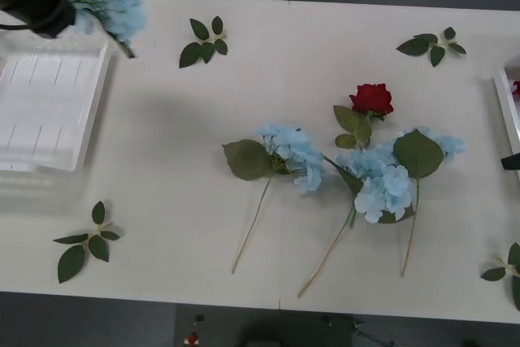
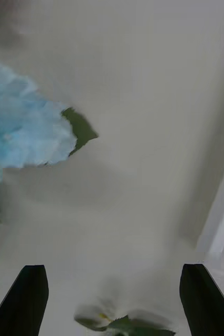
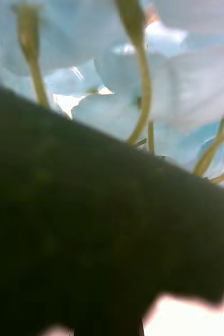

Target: Put the red flowers into the right box and the blue flowers into the left box

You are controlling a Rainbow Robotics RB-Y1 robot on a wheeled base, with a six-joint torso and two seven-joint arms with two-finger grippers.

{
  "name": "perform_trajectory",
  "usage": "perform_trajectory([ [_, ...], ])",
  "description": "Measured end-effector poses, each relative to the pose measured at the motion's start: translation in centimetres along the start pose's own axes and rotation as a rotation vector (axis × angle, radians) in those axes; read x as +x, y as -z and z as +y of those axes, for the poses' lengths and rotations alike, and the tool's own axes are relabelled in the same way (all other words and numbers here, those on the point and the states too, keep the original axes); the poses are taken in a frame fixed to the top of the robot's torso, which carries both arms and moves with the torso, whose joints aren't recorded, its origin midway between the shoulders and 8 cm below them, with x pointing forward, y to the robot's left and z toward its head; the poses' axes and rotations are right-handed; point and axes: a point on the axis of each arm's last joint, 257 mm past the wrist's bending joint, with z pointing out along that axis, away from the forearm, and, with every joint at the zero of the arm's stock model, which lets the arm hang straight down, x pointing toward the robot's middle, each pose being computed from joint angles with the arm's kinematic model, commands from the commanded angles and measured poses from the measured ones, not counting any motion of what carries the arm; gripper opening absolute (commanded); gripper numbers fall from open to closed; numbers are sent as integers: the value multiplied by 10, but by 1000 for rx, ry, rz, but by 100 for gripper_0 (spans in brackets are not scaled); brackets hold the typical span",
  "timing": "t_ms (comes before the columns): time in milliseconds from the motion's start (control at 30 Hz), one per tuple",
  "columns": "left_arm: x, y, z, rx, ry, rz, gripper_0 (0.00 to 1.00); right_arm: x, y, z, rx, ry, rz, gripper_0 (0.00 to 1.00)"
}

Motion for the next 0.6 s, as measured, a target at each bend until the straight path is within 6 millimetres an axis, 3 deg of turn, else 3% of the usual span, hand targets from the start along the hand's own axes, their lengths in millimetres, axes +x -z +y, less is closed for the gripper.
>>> perform_trajectory([
  [100,66,20,57,-125,-60,128,0,23,-5,22,-32,-1,23,73],
  [167,97,20,87,-217,-50,193,0,34,-9,35,-49,-35,29,73],
  [233,117,8,103,-274,-48,226,0,40,-13,49,-62,-63,29,73],
  [300,129,-13,101,-276,-23,232,0,43,-17,57,-56,-59,33,73],
  [333,133,-25,97,-269,-7,233,11,44,-20,62,-55,-55,33,73],
  [367,136,-35,93,-260,6,235,31,44,-23,67,-58,-59,32,74],
  [500,135,-66,77,-233,42,222,76,42,-41,87,-76,-80,21,73],
  [600,126,-71,78,-245,32,191,82,41,-55,102,-76,-44,31,74],
])
